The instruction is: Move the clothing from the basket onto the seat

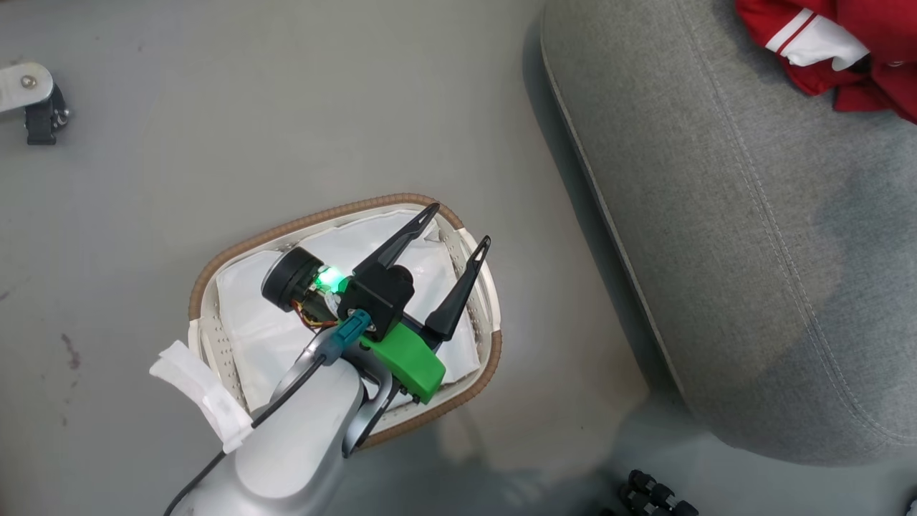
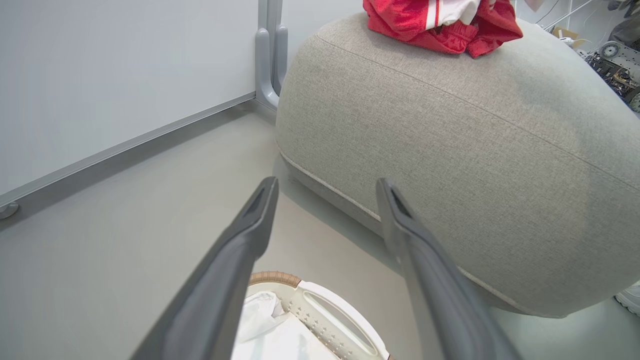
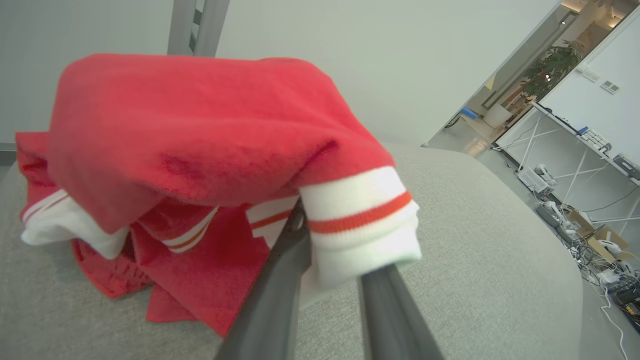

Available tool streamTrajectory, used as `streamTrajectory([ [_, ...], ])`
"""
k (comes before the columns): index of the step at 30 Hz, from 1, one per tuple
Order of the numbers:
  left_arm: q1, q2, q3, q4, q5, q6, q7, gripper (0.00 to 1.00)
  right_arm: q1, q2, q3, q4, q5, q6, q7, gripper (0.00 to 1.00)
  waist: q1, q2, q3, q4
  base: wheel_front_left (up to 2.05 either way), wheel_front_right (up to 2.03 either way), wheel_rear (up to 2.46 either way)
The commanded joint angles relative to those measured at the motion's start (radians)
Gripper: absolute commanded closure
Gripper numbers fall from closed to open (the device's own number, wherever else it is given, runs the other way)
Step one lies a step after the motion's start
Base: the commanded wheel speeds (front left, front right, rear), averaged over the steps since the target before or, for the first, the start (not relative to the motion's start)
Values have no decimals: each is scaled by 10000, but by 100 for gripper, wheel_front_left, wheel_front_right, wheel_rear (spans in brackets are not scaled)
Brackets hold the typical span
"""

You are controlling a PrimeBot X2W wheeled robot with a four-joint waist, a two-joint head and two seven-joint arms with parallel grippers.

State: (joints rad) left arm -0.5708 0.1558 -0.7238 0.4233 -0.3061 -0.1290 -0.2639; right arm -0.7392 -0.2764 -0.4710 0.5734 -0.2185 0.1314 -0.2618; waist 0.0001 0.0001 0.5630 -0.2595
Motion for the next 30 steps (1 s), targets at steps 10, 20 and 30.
streamTrajectory([
  [10,644,-269,487,-269,-112,-31,-8,0,1895,528,190,-696,265,-14,-44,0,-1,-1,-1078,135,0,0,0],
  [20,1675,-683,1152,-477,-430,-32,-8,0,3276,569,348,-1097,81,-14,-35,0,-1,-1,-2753,536,0,0,0],
  [30,2946,-961,2572,-683,-513,-20,-8,0,3278,279,1148,-1295,99,-14,-35,0,-1,-1,-4294,1470,0,0,0],
])
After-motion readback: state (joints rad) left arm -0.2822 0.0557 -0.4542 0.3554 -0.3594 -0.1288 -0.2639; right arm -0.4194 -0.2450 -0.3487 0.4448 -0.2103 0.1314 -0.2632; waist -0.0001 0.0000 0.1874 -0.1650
